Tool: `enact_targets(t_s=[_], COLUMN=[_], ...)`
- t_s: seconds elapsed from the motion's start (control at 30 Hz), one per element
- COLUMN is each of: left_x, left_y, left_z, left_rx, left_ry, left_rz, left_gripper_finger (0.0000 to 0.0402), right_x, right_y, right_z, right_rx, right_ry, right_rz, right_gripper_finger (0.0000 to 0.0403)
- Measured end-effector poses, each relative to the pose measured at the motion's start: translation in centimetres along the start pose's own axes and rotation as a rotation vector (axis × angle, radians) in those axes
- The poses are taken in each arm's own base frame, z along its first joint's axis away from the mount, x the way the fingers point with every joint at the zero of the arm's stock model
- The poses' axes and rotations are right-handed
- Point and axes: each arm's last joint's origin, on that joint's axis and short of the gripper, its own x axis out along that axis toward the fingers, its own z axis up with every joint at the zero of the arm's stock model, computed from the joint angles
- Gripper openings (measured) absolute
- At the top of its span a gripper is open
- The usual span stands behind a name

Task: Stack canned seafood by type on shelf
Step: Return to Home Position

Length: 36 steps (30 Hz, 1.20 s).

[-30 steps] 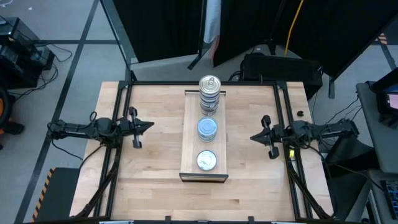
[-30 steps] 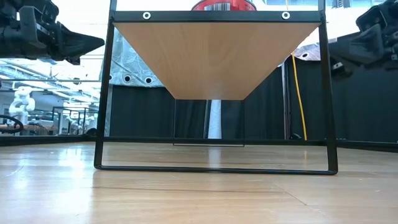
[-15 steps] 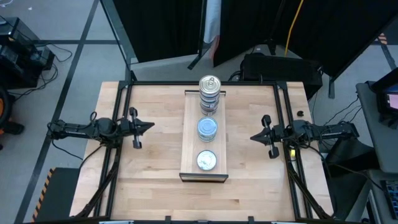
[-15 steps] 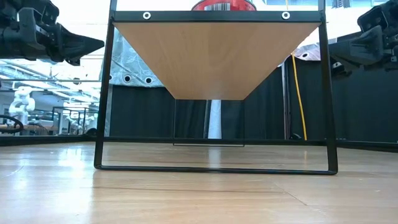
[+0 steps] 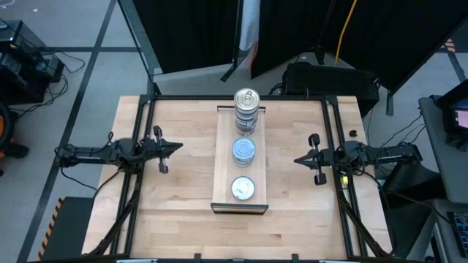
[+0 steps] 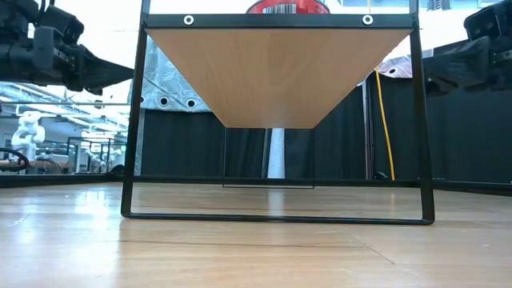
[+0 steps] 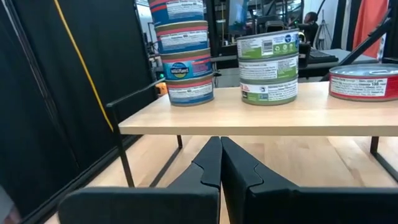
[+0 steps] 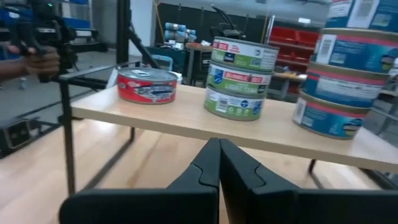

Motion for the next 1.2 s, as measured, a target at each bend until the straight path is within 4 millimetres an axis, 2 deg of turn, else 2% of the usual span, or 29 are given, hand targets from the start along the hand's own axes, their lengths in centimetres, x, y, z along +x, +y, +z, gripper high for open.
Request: enact_targets(t_s=[0.57, 1.2], left_x=[0.15, 0.14], left_y=[0.59, 0.47], left_z=[-0.47, -0.51], left_rx=[-0.047, -0.075], left_ry=[0.028, 0.032], left_rz=[-0.091, -0.121], left_gripper_finger=[0.0002, 0.0002], right_x=[0.02, 0.02], right_y=[-0.08, -0.08], right_z=[0.02, 0.02], right_rx=[0.141, 0.158], right_ry=[-0.001, -0.001], right_rz=[-0.027, -0.027], right_gripper_finger=[0.0000, 0.0000])
